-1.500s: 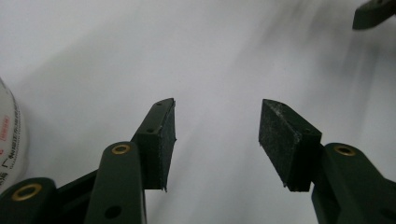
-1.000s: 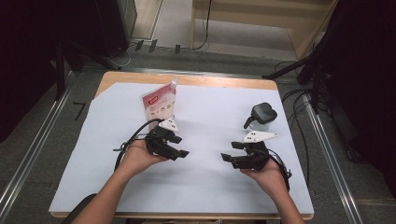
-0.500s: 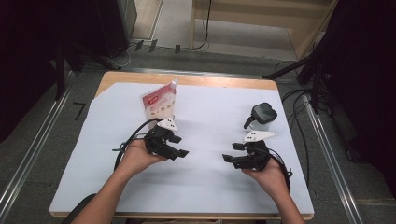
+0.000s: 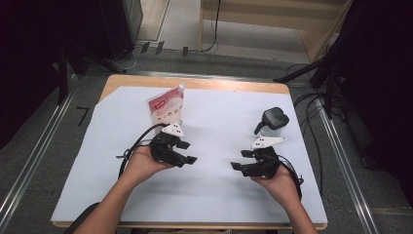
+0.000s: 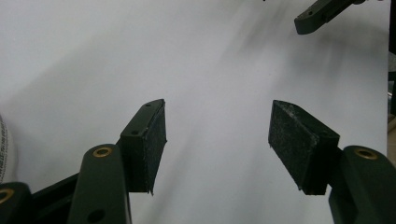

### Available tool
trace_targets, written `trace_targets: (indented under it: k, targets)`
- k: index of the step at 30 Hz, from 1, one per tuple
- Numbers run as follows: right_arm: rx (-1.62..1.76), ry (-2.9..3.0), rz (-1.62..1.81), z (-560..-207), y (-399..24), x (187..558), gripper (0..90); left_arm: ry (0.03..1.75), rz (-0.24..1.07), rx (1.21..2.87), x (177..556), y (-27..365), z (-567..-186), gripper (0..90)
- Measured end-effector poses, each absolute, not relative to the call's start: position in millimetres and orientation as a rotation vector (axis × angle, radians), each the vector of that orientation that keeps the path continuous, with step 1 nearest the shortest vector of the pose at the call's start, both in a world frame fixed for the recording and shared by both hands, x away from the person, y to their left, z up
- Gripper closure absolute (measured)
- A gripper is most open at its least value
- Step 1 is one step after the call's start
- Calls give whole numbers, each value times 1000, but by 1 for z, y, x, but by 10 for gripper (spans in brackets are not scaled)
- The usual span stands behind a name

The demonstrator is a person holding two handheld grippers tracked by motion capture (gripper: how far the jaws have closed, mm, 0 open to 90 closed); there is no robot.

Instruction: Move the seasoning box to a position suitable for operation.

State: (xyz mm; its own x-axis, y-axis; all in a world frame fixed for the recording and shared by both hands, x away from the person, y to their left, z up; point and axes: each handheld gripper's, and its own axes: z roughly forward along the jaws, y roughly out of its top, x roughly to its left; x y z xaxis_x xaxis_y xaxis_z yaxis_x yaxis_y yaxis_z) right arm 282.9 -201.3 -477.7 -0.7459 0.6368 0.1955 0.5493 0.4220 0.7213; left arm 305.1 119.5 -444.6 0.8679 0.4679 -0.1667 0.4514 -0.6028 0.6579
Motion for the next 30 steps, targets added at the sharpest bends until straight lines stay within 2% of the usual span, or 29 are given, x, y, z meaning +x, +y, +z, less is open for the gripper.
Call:
trace_targets:
  k: [18,30]
  targets:
    - [1133,2470,1219,-470,-239,288,371,666,31,2294,305,123,-443,393]
    - [1264,2340,1208,-467,-281,297,366,668,26,2290,305,125,-441,393]
